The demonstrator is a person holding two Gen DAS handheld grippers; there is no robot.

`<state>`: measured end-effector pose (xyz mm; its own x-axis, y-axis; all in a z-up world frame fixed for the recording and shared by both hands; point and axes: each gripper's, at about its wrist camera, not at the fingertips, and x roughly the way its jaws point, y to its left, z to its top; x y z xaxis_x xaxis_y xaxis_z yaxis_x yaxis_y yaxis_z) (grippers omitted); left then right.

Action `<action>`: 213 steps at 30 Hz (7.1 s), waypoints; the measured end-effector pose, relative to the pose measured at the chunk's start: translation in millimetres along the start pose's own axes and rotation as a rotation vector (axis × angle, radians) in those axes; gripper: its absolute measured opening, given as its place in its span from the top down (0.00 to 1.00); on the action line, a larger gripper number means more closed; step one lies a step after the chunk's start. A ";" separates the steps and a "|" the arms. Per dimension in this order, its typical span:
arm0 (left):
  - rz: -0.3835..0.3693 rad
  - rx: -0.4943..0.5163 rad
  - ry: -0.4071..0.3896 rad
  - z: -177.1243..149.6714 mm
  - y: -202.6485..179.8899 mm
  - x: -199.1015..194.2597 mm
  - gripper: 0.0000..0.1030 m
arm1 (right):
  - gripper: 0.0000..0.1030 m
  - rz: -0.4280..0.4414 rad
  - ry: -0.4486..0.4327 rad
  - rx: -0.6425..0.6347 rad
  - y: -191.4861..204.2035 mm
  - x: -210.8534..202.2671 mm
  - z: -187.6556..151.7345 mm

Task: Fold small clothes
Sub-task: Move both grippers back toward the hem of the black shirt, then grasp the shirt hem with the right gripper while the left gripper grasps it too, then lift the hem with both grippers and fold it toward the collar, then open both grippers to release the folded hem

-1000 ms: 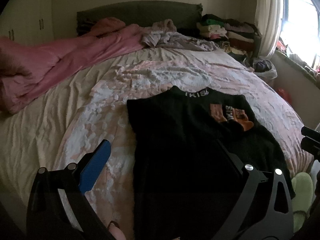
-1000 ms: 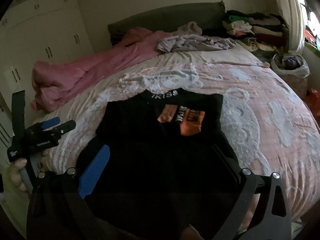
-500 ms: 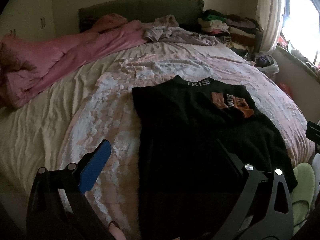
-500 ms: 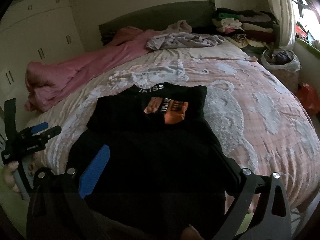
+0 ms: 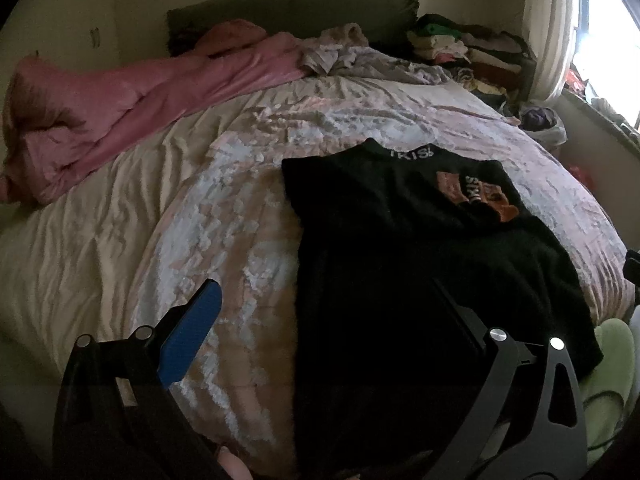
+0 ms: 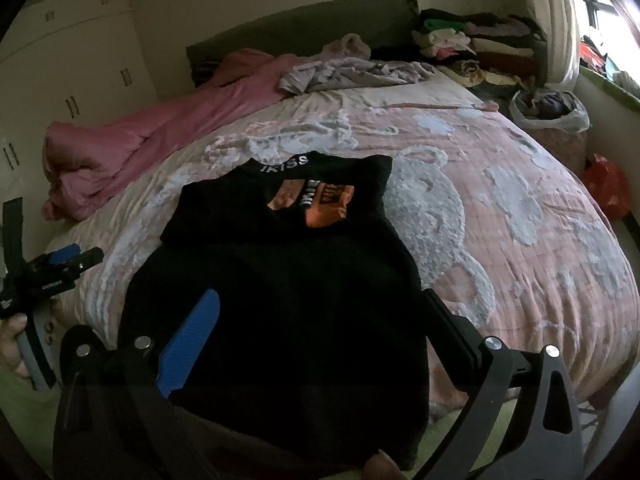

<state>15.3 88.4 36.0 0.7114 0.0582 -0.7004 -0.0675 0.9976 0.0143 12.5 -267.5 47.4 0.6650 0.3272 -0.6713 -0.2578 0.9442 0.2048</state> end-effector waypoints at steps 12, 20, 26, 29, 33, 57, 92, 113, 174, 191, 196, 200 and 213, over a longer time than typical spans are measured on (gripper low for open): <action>0.032 0.001 0.046 -18.6 8.5 7.1 0.09 | 0.05 -0.032 0.039 0.002 -10.4 7.1 -16.6; 0.050 -0.014 0.088 -34.8 20.1 14.0 0.09 | 0.05 -0.068 0.084 0.018 -25.6 14.8 -34.4; 0.058 -0.012 0.112 -44.9 24.8 18.6 0.09 | 0.05 -0.078 0.125 0.021 -34.7 20.9 -49.9; 0.057 -0.008 0.131 -52.9 26.3 21.8 0.09 | 0.05 -0.078 0.145 0.013 -35.8 23.9 -55.6; 0.051 -0.005 0.163 -64.5 26.5 27.3 0.09 | 0.05 -0.074 0.173 0.009 -38.9 30.0 -61.6; -0.046 -0.046 0.276 -102.7 37.2 37.3 0.23 | 0.51 0.005 0.272 0.046 -52.7 56.4 -76.8; -0.064 -0.033 0.338 -117.8 22.2 51.1 0.70 | 0.91 0.001 0.307 0.085 -65.1 63.1 -86.3; -0.140 -0.101 0.135 -66.5 33.9 -7.5 0.96 | 0.93 0.130 0.042 0.098 -58.3 -6.8 -32.4; -0.071 -0.250 0.013 93.3 45.3 114.0 0.96 | 0.93 0.017 -0.061 0.144 -82.4 131.9 125.1; 0.011 -0.244 0.053 85.8 49.2 175.4 0.92 | 0.93 -0.049 0.012 0.175 -95.5 199.5 121.9; 0.041 -0.222 0.032 83.8 48.0 173.3 0.82 | 0.77 -0.055 0.013 0.177 -96.6 203.1 118.0; 0.053 -0.208 0.001 84.5 48.5 164.3 0.75 | 0.51 -0.070 -0.009 0.174 -94.7 197.9 116.6; 0.094 -0.156 -0.116 90.5 36.4 116.1 0.53 | 0.35 -0.048 -0.104 0.030 -63.6 153.7 111.2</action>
<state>158.8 134.8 19.7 0.7721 0.1639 -0.6140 -0.2388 0.9702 -0.0414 209.0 -273.2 10.4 0.7458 0.2824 -0.6034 -0.2038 0.9590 0.1969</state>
